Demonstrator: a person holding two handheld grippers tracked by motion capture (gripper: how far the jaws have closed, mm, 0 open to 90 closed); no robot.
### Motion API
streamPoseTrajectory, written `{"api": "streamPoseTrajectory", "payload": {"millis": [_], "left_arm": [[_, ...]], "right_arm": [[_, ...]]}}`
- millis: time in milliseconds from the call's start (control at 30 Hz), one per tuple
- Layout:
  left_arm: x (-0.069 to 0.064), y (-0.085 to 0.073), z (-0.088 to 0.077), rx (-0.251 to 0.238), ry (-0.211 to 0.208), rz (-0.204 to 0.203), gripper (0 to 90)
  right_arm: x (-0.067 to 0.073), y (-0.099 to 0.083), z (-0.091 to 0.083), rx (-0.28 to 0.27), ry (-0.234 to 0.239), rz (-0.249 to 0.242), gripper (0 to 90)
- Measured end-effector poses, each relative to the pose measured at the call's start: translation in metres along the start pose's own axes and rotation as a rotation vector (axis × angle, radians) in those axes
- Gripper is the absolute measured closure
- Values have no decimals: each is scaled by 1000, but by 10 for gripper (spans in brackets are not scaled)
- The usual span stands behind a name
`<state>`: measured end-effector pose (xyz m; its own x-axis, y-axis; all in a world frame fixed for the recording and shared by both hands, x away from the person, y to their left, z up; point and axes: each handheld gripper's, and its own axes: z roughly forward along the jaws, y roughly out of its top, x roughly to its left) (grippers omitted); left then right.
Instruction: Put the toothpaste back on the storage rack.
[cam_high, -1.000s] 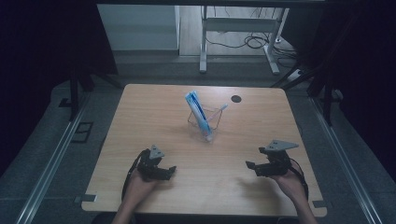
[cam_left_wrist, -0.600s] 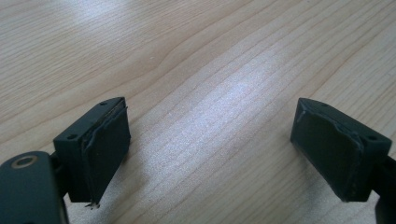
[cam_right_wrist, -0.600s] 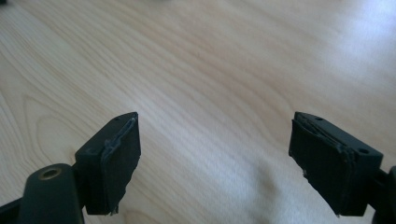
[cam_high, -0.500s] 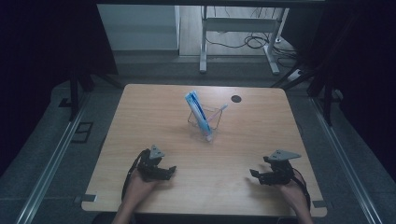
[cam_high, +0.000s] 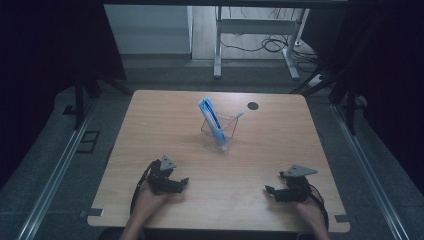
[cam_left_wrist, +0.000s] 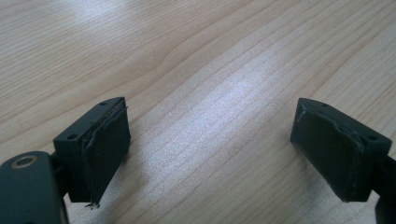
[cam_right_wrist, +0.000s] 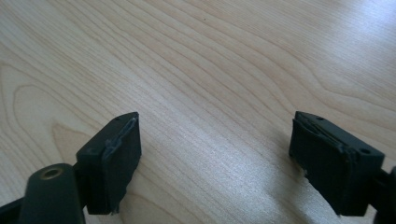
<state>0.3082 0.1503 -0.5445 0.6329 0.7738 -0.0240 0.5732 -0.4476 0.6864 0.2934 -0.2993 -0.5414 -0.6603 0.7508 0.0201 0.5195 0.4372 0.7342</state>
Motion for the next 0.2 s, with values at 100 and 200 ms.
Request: {"api": "streamPoseTrajectory", "payload": {"millis": [100,200], "left_arm": [[0,0,0,0,0,0,120],[0,0,0,0,0,0,120]], "right_arm": [[2,0,0,2,-17,-7,181],[2,0,0,2,-17,-5,179]]}}
